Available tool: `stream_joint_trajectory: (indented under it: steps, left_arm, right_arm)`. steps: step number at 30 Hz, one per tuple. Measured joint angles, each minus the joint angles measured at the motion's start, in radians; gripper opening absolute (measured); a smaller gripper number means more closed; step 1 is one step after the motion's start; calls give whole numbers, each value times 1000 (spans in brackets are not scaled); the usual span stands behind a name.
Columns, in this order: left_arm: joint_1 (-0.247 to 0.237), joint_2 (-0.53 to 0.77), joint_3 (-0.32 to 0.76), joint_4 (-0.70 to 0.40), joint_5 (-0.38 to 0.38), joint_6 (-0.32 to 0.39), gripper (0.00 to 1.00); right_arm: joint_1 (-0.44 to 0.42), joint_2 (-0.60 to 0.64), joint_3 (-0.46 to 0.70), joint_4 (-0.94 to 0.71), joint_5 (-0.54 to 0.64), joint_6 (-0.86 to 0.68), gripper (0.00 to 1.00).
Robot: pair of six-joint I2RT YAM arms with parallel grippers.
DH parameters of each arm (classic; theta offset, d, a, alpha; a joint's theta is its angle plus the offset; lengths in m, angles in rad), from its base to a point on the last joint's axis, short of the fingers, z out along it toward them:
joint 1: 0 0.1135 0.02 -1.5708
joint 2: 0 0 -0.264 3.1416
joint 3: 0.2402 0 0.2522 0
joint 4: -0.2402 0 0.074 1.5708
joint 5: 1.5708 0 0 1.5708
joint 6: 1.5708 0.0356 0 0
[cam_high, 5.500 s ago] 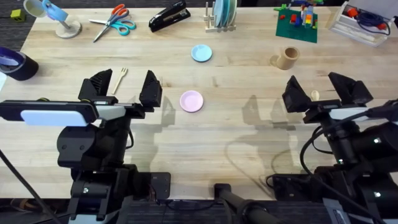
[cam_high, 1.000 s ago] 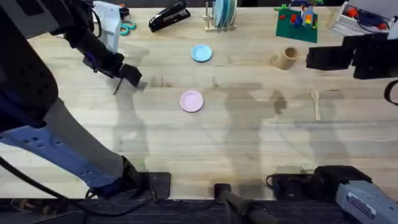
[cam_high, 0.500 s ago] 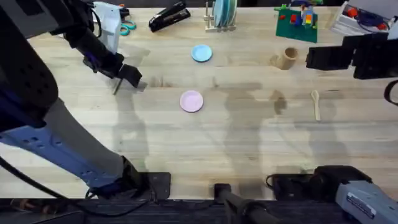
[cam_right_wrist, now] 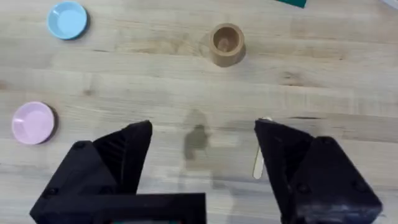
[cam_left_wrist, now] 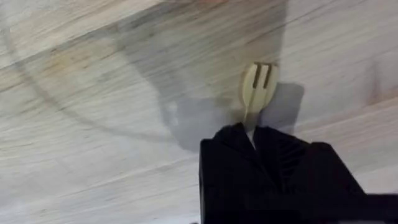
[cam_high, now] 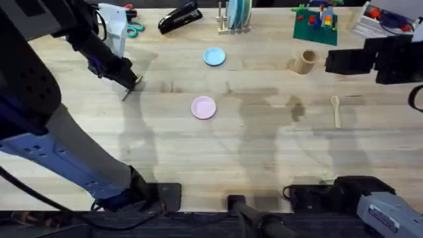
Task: Pick up a utensil and set it on the pink plate, then put the other utensil in the container.
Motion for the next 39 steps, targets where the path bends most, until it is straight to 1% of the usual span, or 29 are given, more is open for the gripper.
stream_joint_trajectory:
  steps: [2,7,11,14,16,20,26,31,39]
  left_arm:
    - [0,0,0,0,0,-3,47]
    - [0,0,0,1,7,-58,41]
    - [-2,0,0,-5,43,-79,40]
    - [-20,0,1,-28,76,-94,41]
    - [-46,0,1,-52,94,-103,41]
    - [-116,-1,28,-137,118,-115,42]
    - [-226,-17,159,-238,133,-129,42]
    - [-329,-45,240,-280,140,-136,42]
    - [-479,-48,253,-316,168,-149,42]
  right_arm:
    - [0,0,0,0,0,0,995]
    - [0,0,0,0,0,0,993]
    - [0,0,0,0,0,0,995]
    - [0,0,0,0,0,0,995]
    - [0,0,0,0,0,0,995]
    - [0,0,0,0,0,0,995]
    - [0,0,0,0,0,0,995]
    - [0,0,0,-16,0,0,995]
    - [0,0,0,-19,0,0,995]
